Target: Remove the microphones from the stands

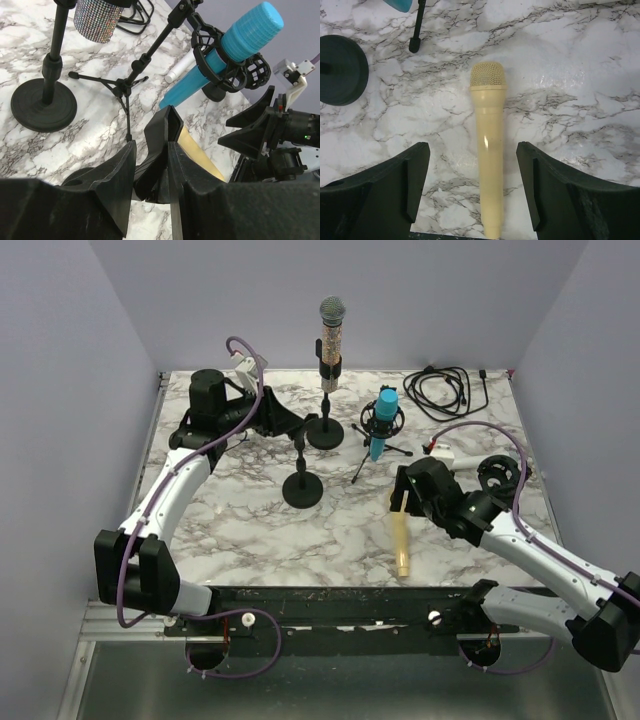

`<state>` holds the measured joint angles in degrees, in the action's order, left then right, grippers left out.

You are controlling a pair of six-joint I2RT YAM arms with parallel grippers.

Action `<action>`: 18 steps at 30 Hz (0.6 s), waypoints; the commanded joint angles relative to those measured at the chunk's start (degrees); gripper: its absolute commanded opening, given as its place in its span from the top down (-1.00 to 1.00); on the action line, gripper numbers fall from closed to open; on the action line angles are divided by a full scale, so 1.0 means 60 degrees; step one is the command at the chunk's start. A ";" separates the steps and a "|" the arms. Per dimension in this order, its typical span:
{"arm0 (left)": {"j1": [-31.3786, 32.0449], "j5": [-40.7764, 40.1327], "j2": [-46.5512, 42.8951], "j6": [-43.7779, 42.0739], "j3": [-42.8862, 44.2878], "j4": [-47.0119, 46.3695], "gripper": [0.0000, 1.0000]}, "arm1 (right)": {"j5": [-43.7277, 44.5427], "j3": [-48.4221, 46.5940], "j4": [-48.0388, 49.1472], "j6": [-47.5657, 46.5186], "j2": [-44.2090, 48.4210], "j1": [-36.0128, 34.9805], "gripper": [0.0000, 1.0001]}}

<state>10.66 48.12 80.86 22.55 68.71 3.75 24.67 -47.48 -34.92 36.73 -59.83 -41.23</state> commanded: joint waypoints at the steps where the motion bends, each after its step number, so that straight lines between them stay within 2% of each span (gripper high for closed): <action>1: 0.0392 -0.1699 0.0346 -0.0947 -0.0750 0.2008 0.41 | 0.0326 -0.0363 -0.0218 -0.0238 0.0159 0.0046 -0.57; 8: 0.0656 -0.2825 0.0977 -0.1599 -0.0270 0.3057 0.50 | 0.0221 -0.0771 -0.0156 -0.0530 0.0158 0.0042 -0.57; 18: 0.0656 -0.3069 0.0511 -0.1590 -0.0314 0.2979 0.49 | 0.0128 -0.0978 -0.0221 -0.0718 0.0210 0.0054 -0.57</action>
<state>14.50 36.16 82.98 16.23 68.99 12.64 24.77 -51.70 -35.70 33.45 -59.44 -41.23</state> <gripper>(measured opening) 0.251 0.784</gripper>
